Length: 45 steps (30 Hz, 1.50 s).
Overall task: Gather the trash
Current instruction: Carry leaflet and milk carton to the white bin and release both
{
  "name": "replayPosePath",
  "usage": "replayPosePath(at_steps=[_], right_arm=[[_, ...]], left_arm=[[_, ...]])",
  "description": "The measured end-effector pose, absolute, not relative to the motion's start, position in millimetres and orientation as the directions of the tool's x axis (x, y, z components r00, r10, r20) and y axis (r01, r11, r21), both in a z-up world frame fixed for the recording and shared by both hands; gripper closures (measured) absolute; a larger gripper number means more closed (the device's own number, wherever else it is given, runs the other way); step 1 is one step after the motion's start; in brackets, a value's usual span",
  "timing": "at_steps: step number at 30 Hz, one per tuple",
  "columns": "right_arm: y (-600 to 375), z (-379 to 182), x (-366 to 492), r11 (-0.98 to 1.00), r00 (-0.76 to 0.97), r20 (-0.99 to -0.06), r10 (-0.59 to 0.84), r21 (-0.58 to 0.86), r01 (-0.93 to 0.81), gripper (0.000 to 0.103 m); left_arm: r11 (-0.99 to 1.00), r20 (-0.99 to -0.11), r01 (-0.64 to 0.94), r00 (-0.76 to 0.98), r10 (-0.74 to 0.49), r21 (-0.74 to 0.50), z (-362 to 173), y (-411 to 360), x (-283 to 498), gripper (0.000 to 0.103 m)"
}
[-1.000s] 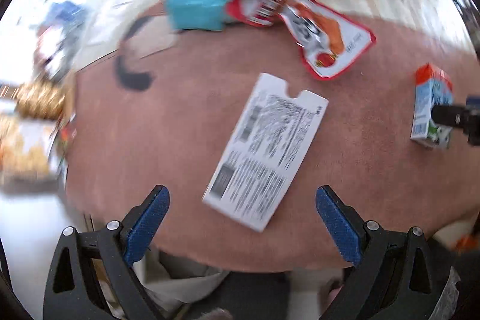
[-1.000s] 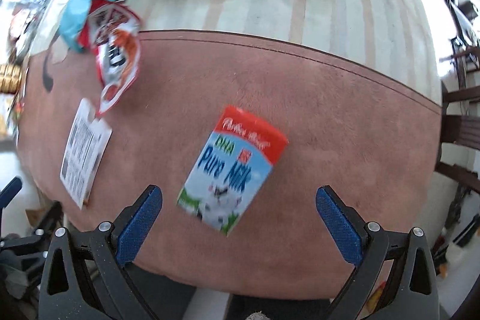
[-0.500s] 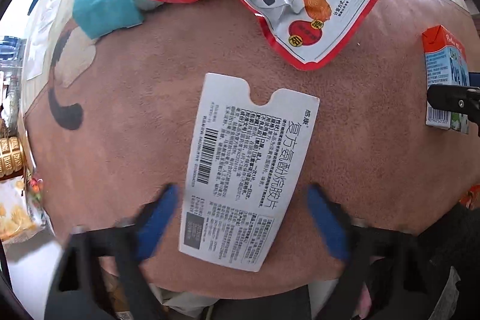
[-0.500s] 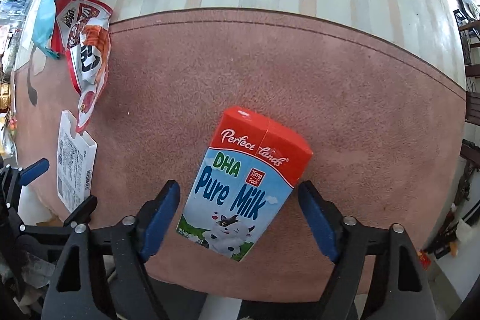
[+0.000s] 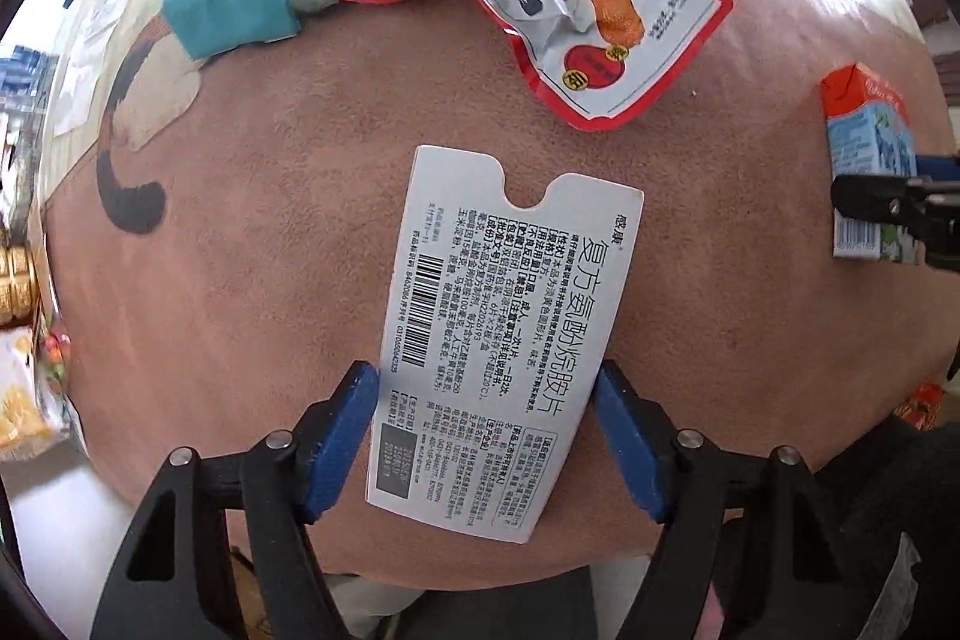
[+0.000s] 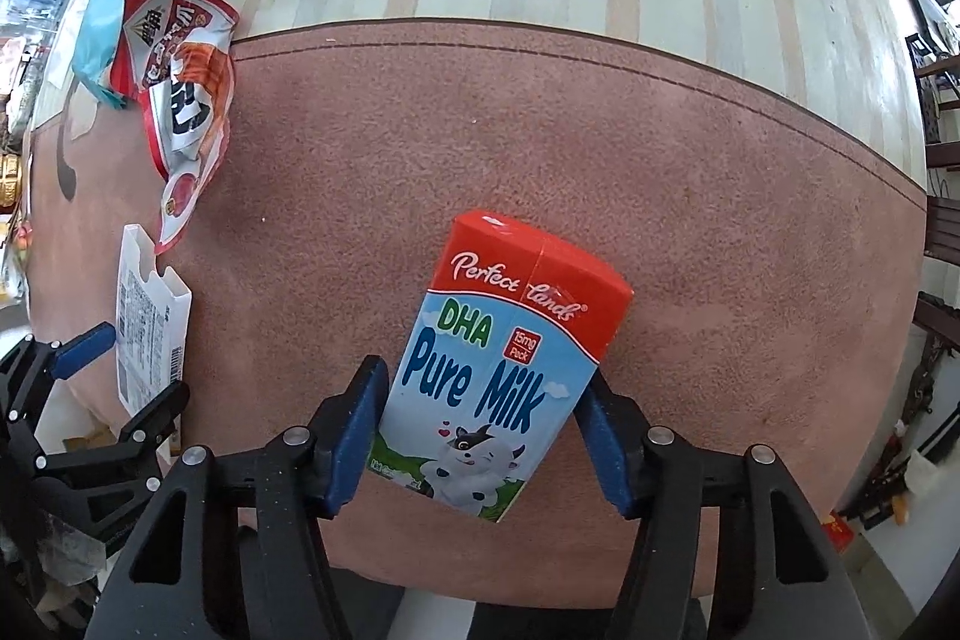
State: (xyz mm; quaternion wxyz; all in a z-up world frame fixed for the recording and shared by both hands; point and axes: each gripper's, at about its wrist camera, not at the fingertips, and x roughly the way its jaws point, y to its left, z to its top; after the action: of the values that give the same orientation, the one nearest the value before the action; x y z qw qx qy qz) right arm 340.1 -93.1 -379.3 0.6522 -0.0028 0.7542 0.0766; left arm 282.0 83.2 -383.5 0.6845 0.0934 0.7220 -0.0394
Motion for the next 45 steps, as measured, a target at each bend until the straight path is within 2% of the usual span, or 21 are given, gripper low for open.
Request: replayPosePath(at_steps=[14, 21, 27, 32, 37, 42, 45], right_arm=[[-65, -322, 311, 0.957, -0.1, -0.984, 0.145, 0.165, -0.237, 0.041], [-17, -298, 277, 0.898, -0.101, -0.982, 0.161, 0.188, -0.397, 0.041], [37, -298, 214, 0.801, -0.148, -0.976, 0.159, 0.215, -0.559, 0.042], [83, -318, 140, 0.682, -0.193, -0.972, 0.132, 0.231, -0.695, 0.042], [113, -369, 69, 0.583, -0.217, -0.973, 0.073, 0.218, -0.783, 0.042], [124, -452, 11, 0.518, -0.235, -0.972, 0.009, 0.205, -0.83, 0.042], [131, -525, -13, 0.497, -0.235, -0.971, -0.045, 0.182, -0.848, 0.042]], left_arm=[[0.983, -0.995, -0.184, 0.104, 0.0, -0.019, -301, 124, 217, 0.032], [0.893, -0.977, -0.44, 0.214, 0.005, -0.092, -263, 160, 135, 0.032], [0.757, -0.967, -0.64, 0.249, 0.043, -0.131, -266, 186, 56, 0.032], [0.633, -0.973, -0.759, 0.226, 0.039, -0.151, -299, 202, -18, 0.032], [0.482, -0.975, -0.852, 0.223, -0.022, -0.206, -361, 214, -92, 0.032], [0.317, -0.964, -0.91, 0.246, -0.104, -0.267, -458, 222, -147, 0.032], [0.211, -0.947, -0.929, 0.271, -0.17, -0.303, -527, 224, -171, 0.032]])
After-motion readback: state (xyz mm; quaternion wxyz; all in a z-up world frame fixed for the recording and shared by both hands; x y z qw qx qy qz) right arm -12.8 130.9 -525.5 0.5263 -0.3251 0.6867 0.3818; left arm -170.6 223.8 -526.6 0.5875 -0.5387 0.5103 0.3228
